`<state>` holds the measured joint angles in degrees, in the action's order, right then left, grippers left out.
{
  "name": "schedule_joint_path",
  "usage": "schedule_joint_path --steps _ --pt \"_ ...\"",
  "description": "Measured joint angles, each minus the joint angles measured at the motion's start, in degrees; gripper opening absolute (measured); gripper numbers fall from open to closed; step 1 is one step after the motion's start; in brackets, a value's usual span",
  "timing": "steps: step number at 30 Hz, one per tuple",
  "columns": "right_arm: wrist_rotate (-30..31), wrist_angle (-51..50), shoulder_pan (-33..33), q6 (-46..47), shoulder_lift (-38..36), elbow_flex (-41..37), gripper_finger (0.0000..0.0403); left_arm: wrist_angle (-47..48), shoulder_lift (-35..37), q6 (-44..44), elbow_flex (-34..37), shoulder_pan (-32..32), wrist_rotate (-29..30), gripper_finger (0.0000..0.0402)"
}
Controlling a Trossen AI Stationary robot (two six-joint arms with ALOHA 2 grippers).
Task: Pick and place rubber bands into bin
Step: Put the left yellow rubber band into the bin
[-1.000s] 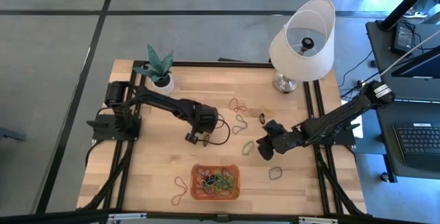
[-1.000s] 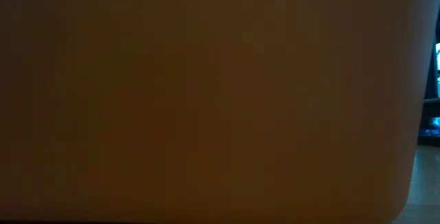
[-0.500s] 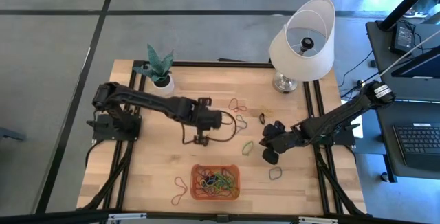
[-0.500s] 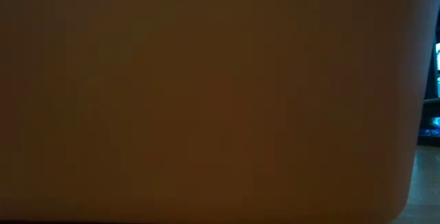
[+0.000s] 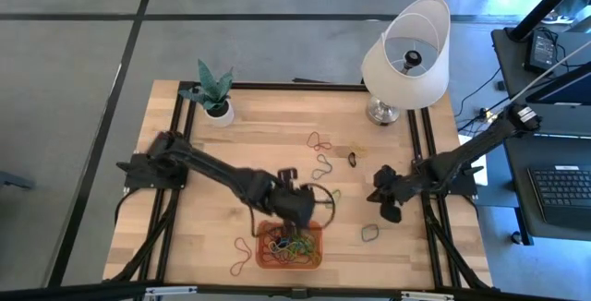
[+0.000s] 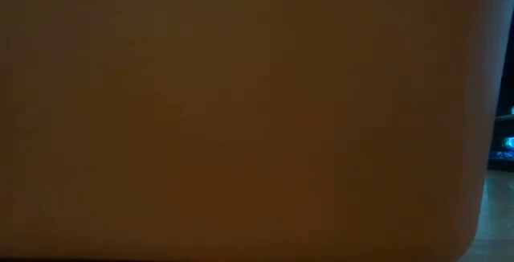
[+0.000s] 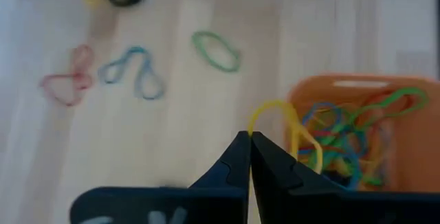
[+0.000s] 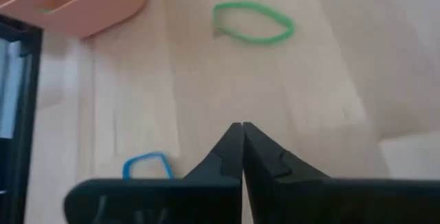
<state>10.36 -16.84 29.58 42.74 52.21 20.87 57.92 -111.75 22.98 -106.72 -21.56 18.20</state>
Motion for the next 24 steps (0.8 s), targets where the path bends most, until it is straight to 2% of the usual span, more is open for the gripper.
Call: schedule_joint_path --steps 6,11,15,20,24 --pt "-1.6 0.7 2.2 2.0 -8.4 -4.2 0.0006 -1.0 -11.3 1.6 -11.4 -1.7 -4.3 0.0002" --pt "-1.9 0.8 3.9 1.9 -10.3 -4.6 0.0007 -0.7 -18.4 5.7 -15.9 -3.1 -11.8 0.0002" --pt "-2.0 0.2 5.1 1.7 -10.4 -4.6 0.0007 0.1 -20.7 11.2 -16.5 -5.0 -14.9 0.0002" --pt "-2.5 -0.9 5.6 0.2 -10.3 -4.6 0.0007 1.9 -20.9 16.4 -16.6 -7.2 -13.2 0.0002" --pt "-2.5 -1.0 5.6 -0.8 -10.3 -4.6 0.0007 5.3 -21.0 19.5 -16.6 -8.0 -14.0 0.0004"
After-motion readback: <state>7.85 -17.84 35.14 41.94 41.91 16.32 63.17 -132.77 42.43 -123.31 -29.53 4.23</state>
